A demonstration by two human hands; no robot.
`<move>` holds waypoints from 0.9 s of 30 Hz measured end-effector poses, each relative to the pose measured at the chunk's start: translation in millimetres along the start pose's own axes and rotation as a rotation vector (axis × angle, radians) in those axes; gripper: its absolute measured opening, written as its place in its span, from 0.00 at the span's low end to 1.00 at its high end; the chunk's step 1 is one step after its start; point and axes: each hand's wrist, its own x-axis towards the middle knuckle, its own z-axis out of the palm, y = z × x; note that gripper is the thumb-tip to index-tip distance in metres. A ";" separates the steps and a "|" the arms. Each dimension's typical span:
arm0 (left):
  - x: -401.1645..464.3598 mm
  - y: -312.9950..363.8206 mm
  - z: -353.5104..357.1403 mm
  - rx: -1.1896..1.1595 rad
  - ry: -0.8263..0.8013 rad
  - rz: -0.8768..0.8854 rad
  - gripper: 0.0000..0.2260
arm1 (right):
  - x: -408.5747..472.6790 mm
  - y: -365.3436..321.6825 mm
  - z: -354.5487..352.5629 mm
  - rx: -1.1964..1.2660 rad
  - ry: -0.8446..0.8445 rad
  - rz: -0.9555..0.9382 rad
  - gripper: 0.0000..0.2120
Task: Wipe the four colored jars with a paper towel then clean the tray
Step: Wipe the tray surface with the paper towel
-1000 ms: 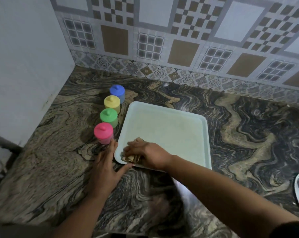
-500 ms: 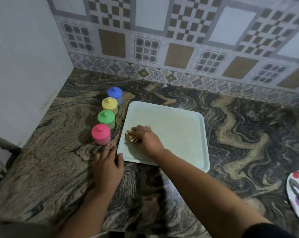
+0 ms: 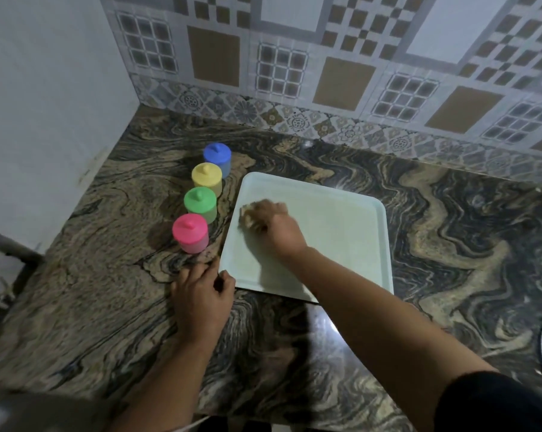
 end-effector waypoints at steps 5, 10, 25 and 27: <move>-2.8 -1.0 0.4 0.007 -0.017 0.032 0.18 | -54.4 1.8 -5.5 0.000 -0.295 -0.518 0.16; 1.2 -1.0 3.2 0.047 -0.005 0.033 0.20 | 47.6 15.1 -25.9 -0.066 -0.090 -0.091 0.17; -1.3 2.4 0.3 0.053 -0.013 0.017 0.20 | -164.8 107.8 -80.5 -0.036 0.080 0.306 0.20; -0.5 3.9 -0.8 0.042 -0.008 0.016 0.21 | -163.4 91.6 -69.1 -0.021 0.104 0.413 0.24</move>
